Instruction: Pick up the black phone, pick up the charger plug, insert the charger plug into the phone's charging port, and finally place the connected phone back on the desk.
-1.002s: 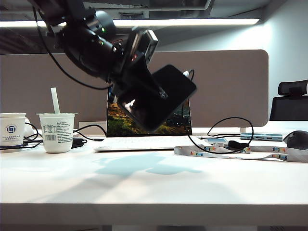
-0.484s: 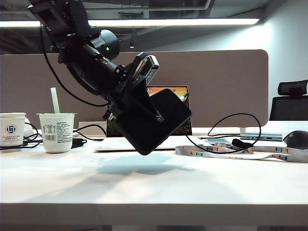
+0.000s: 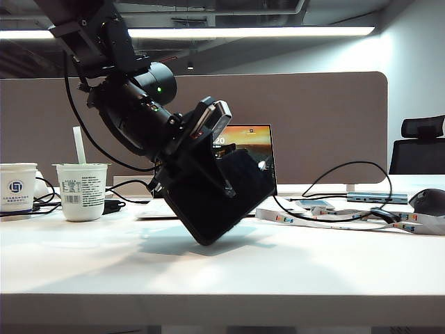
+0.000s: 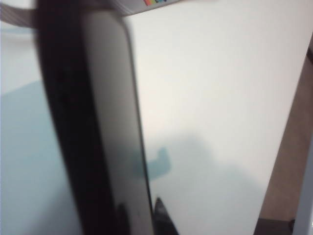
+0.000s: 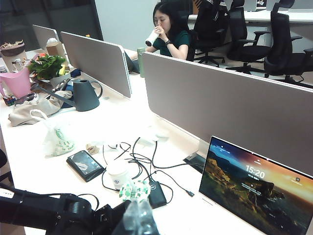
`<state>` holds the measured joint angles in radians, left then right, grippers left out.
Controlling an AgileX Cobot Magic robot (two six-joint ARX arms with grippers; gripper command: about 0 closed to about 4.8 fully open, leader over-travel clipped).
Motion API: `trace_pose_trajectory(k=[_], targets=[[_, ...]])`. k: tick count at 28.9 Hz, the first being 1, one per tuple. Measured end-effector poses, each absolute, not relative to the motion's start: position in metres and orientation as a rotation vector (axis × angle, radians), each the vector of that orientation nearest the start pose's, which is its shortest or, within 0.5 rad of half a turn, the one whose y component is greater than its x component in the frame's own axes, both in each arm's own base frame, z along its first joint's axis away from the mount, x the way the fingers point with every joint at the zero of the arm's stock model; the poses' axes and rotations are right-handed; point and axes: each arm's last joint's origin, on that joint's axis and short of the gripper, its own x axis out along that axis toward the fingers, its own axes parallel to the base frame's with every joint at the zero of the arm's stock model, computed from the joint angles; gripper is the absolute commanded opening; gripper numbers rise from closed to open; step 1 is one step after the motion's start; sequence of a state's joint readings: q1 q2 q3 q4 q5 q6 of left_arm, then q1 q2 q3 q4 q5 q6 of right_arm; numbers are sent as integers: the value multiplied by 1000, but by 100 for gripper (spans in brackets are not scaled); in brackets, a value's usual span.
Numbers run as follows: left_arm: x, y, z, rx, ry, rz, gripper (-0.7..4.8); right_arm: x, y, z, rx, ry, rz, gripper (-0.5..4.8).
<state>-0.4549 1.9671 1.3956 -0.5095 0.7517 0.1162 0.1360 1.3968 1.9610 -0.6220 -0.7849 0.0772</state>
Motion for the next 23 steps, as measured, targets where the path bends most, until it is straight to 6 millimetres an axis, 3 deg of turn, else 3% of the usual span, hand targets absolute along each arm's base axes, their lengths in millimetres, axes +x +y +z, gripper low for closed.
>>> trace_pose_trajectory(k=[5, 10, 19, 23], targets=[[353, -195, 186, -47, 1057, -1117, 144, 232, 52, 536, 84, 126, 916, -5], [353, -195, 186, -36, 1050, -1123, 251, 232, 52, 535, 65, 128, 912, -5], [349, -191, 185, -11, 1112, -1072, 275, 232, 52, 533, 67, 143, 911, -5], [345, -187, 207, 42, 1049, -1015, 279, 229, 52, 535, 65, 136, 910, -5]])
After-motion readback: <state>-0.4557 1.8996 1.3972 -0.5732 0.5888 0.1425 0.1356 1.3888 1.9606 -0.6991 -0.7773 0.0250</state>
